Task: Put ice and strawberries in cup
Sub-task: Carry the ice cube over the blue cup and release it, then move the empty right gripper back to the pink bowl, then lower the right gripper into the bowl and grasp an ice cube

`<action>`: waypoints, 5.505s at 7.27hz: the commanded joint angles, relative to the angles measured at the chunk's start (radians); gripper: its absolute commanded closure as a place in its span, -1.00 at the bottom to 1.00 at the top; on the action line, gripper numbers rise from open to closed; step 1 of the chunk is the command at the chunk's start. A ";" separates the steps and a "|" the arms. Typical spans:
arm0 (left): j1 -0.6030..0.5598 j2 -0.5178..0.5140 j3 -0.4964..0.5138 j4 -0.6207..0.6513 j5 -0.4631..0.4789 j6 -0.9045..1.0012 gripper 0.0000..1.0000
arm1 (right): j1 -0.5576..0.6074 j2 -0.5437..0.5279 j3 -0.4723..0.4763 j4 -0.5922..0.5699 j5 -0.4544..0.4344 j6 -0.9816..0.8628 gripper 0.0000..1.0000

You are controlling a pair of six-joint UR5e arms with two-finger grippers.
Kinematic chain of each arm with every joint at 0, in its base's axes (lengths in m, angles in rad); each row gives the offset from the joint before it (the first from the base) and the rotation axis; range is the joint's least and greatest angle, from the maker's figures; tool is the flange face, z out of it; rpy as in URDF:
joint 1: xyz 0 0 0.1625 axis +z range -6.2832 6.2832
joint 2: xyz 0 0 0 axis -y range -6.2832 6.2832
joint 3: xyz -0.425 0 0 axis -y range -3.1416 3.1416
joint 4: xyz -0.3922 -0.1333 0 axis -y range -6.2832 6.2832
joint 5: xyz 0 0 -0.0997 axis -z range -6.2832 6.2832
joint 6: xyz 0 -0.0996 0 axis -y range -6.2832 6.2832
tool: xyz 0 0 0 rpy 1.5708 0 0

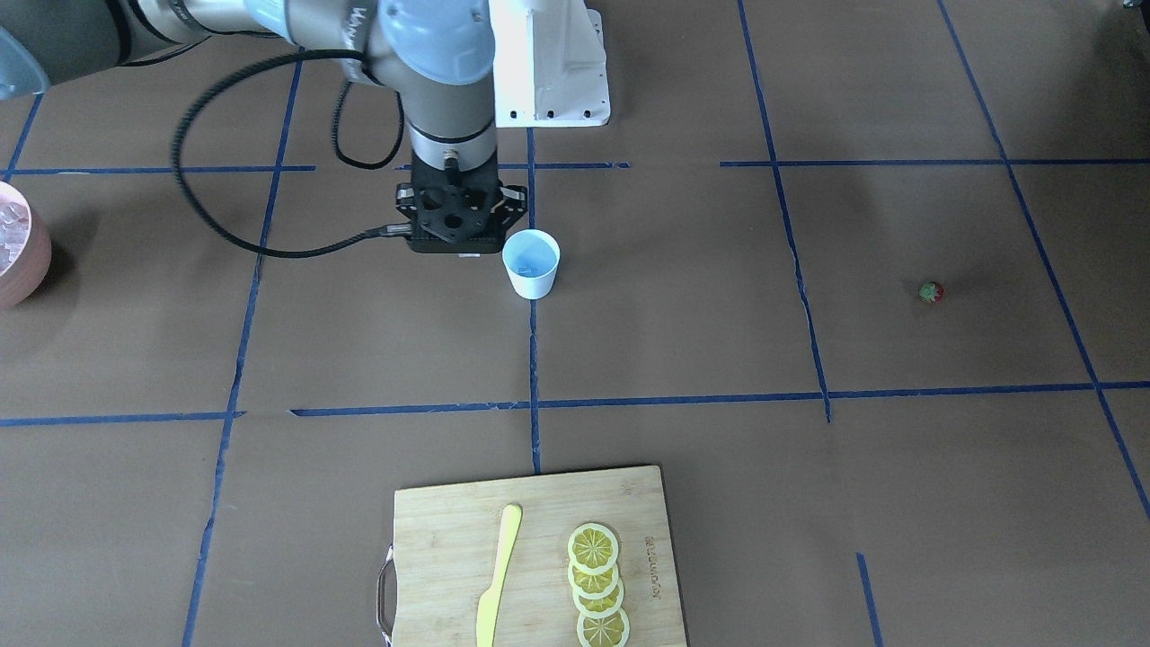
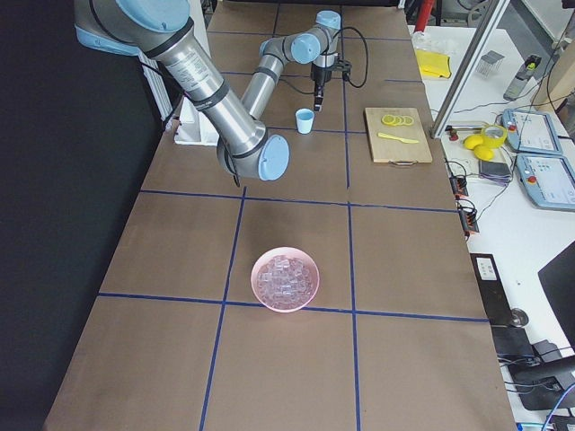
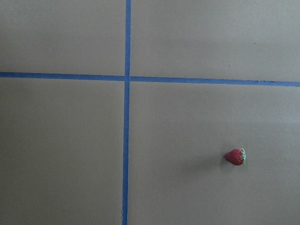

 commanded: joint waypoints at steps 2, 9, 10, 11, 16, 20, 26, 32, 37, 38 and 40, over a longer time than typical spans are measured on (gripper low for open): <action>-0.001 0.000 0.000 0.000 0.001 0.001 -1.00 | -0.082 0.021 -0.099 0.118 -0.038 0.072 0.99; -0.001 -0.003 0.000 -0.002 0.001 0.001 -1.00 | -0.101 0.018 -0.114 0.131 -0.035 0.082 -0.58; 0.001 -0.003 0.000 -0.002 0.001 0.001 -1.00 | -0.105 0.018 -0.114 0.131 -0.037 0.082 -0.82; 0.001 -0.003 0.000 -0.002 0.001 0.001 -1.00 | -0.108 0.018 -0.110 0.131 -0.037 0.083 -0.97; 0.001 -0.005 -0.003 -0.002 0.001 -0.001 -1.00 | -0.008 -0.151 0.266 0.012 -0.029 0.071 -0.99; 0.001 -0.006 -0.016 -0.002 -0.001 -0.001 -1.00 | 0.040 -0.459 0.460 0.127 -0.107 -0.066 -0.99; 0.001 -0.006 -0.017 0.000 -0.001 -0.003 -1.00 | 0.384 -1.250 0.405 0.883 0.068 -0.486 -0.99; -0.001 0.000 -0.036 0.000 -0.003 -0.003 -1.00 | 0.709 -1.252 0.090 0.963 0.253 -0.860 -0.98; -0.001 0.000 -0.034 0.001 -0.003 -0.003 -1.00 | 0.671 -1.241 0.065 0.962 0.238 -0.857 -0.47; -0.001 0.000 -0.034 0.001 -0.003 -0.003 -1.00 | 0.659 -1.240 0.053 0.962 0.238 -0.860 -0.47; -0.001 0.002 -0.036 0.001 -0.003 -0.003 -1.00 | 0.640 -1.221 0.027 0.962 0.221 -0.860 -0.43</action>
